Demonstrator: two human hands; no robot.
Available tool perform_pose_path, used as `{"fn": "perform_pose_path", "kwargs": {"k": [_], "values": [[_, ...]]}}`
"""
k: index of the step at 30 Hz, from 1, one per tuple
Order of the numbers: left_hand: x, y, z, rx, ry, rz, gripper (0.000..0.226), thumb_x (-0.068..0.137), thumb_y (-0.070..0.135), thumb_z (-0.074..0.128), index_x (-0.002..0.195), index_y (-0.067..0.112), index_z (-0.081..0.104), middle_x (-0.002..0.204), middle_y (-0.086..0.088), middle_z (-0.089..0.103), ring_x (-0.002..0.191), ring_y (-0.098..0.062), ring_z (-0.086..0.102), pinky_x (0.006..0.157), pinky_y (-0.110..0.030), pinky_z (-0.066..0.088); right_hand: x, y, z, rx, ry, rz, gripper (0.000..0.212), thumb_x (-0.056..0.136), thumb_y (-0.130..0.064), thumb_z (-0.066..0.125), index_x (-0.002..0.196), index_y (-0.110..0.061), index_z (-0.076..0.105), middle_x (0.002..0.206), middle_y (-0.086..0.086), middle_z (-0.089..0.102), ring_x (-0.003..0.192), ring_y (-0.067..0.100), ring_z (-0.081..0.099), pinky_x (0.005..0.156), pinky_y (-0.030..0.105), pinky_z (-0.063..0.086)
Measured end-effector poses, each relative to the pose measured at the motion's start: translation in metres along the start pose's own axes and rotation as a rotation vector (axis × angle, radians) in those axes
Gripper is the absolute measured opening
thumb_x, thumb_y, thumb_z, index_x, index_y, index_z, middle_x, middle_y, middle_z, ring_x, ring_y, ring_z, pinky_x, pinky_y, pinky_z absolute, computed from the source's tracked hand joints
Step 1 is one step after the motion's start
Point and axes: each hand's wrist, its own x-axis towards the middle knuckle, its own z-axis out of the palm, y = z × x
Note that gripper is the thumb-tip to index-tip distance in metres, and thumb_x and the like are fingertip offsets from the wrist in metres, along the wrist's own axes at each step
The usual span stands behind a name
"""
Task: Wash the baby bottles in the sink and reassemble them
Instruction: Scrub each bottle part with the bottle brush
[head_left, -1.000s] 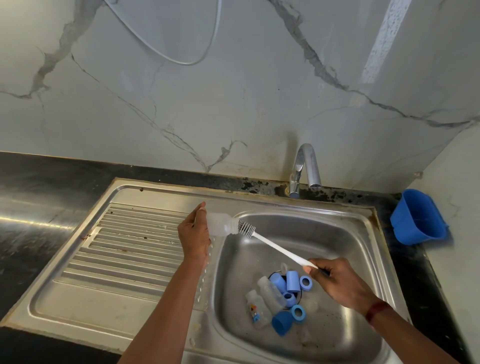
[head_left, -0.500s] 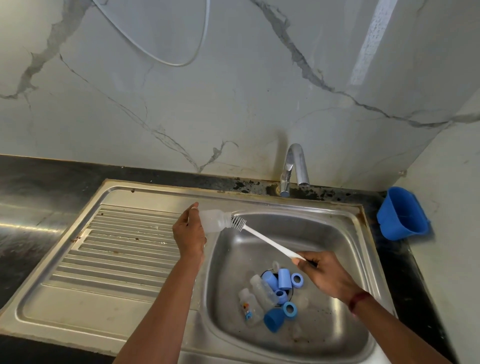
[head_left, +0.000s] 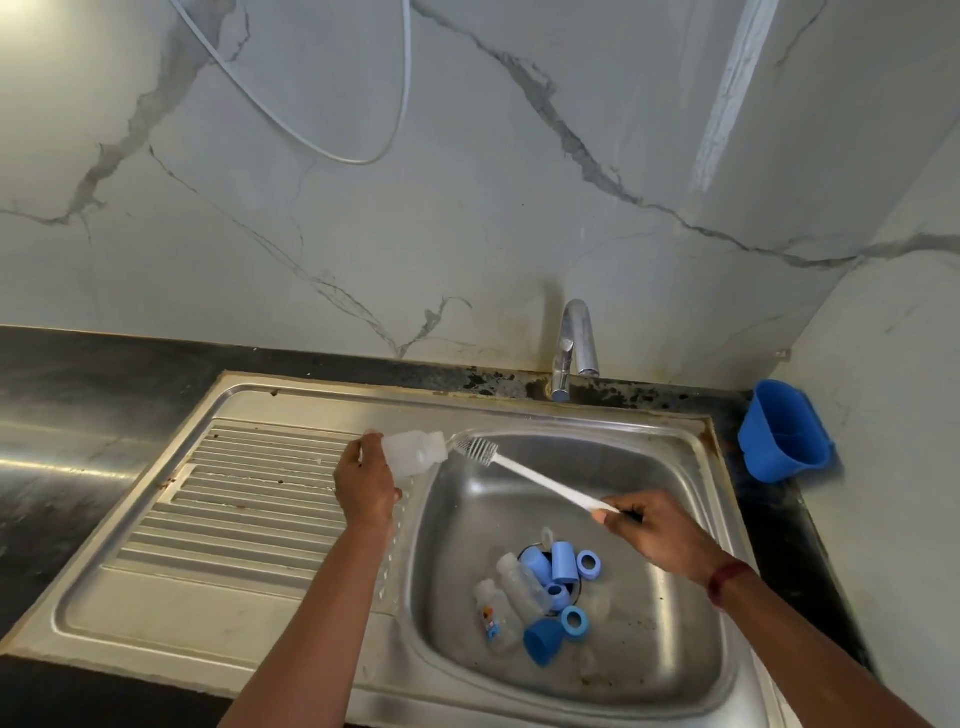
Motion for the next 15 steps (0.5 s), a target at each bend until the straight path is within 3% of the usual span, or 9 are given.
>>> {"fn": "perform_pose_path", "kwargs": {"k": [4,7,9,12,15], "values": [[-0.011,-0.005,0.001,-0.190,-0.121,-0.216,0.035,0.099,0.042,0.053,0.112,0.010,0.052,0.103,-0.017,0.059,0.065,-0.018,0.053,0.045,-0.025,0.046,-0.014,-0.007,0.000,0.021,0.152,0.042,0.037,0.093,-0.031,0.064,0.069,-0.003,0.064,0.048,-0.013,0.039,0.048,0.001,0.037,0.052,0.016,0.033],[-0.022,-0.005,0.000,-0.392,-0.318,-0.426,0.044,0.095,0.034,0.063,0.124,0.004,0.049,0.115,-0.024,0.056,0.077,-0.025,0.059,0.056,-0.031,0.058,-0.023,-0.018,0.018,0.031,0.162,0.050,0.018,0.094,-0.030,0.063,0.083,-0.021,0.074,0.051,-0.017,0.051,0.052,0.000,0.046,0.055,0.014,0.038],[-0.031,-0.004,-0.003,-0.472,-0.408,-0.526,0.043,0.093,0.028,0.066,0.123,0.002,0.050,0.115,-0.027,0.057,0.086,-0.030,0.063,0.063,-0.039,0.062,-0.028,-0.019,0.031,-0.041,0.192,0.044,0.023,0.094,-0.034,0.062,0.084,-0.017,0.073,0.051,-0.014,0.047,0.049,0.003,0.041,0.053,0.017,0.036],[-0.034,-0.010,-0.002,-0.466,-0.463,-0.570,0.040,0.092,0.032,0.066,0.119,0.005,0.053,0.110,-0.026,0.062,0.087,-0.031,0.066,0.068,-0.047,0.060,-0.033,-0.018,0.040,-0.135,0.250,0.030,0.018,0.095,-0.034,0.061,0.085,-0.022,0.071,0.050,-0.009,0.042,0.046,0.006,0.037,0.048,0.017,0.032],[-0.033,-0.014,0.000,-0.360,-0.518,-0.531,0.039,0.090,0.032,0.069,0.118,0.008,0.055,0.112,-0.023,0.063,0.088,-0.029,0.066,0.069,-0.045,0.058,-0.035,-0.020,0.045,-0.200,0.279,-0.011,0.011,0.096,-0.035,0.060,0.095,-0.032,0.070,0.049,-0.005,0.042,0.044,0.007,0.038,0.046,0.022,0.034]]}}
